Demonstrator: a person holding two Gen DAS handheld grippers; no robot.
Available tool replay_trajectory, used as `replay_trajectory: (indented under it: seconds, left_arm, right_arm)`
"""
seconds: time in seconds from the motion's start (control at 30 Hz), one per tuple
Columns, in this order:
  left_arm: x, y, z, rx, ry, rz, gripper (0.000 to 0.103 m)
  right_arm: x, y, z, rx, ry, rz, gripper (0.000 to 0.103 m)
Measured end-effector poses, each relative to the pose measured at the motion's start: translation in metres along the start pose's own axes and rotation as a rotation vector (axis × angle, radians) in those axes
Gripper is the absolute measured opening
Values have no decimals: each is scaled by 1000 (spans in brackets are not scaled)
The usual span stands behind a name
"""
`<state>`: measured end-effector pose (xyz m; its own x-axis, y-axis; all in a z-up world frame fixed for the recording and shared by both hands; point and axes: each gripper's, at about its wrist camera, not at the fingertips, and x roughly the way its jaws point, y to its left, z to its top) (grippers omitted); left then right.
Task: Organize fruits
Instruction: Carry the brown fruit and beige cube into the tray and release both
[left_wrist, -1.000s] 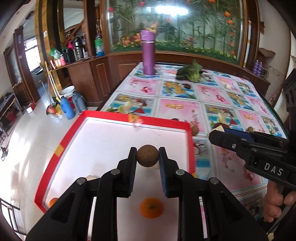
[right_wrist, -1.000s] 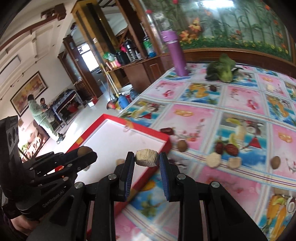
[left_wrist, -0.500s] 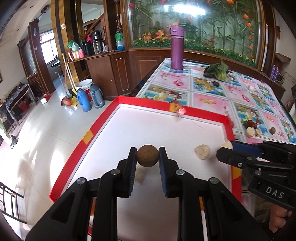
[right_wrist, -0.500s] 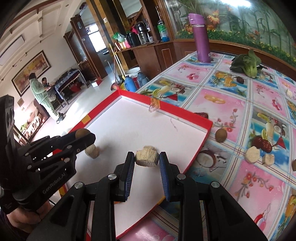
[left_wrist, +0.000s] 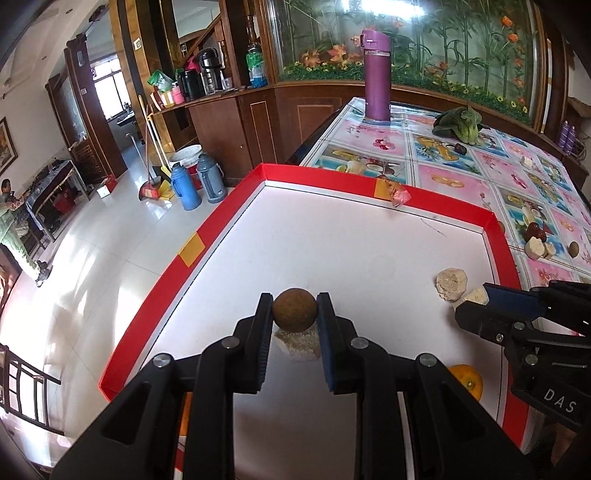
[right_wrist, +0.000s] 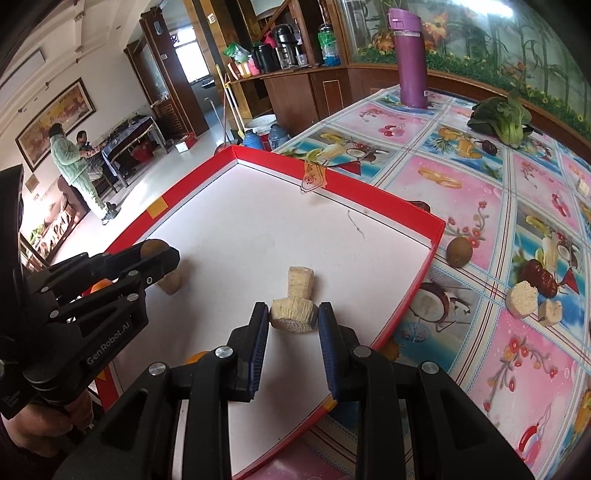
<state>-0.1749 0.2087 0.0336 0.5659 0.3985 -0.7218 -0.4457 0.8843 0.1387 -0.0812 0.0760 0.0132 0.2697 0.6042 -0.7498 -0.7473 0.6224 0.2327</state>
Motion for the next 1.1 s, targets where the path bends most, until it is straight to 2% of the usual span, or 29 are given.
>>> replay_trajectory:
  seconds: [0.27, 0.37, 0.43, 0.5, 0.7, 1.03, 1.07, 1.1]
  left_arm:
    - [1, -4, 0, 16, 3, 32, 27]
    - [0, -4, 0, 22, 1, 58, 37]
    - [-1, -3, -1, 20, 0, 70, 56]
    - [-1, -3, -1, 22, 1, 78, 62]
    - [-6, -8, -1, 32, -6, 84, 69]
    - [-18, -23, 8, 52, -29, 94, 70]
    - [-19, -25, 9, 54, -32, 92, 73]
    - [-21, -28, 12, 55, -38, 87, 81]
  right_arm:
    - [5, 8, 0, -39, 13, -29, 26]
    - [7, 8, 2, -47, 19, -34, 27]
    - [7, 9, 2, -56, 20, -37, 27]
    - [6, 10, 2, -62, 22, -33, 30]
    - [-5, 2, 2, -15, -3, -2, 33]
    - [-27, -15, 4, 38, -67, 35, 33]
    - [-31, -20, 4, 50, -79, 35, 33]
    - [-35, -28, 4, 65, -91, 30, 33]
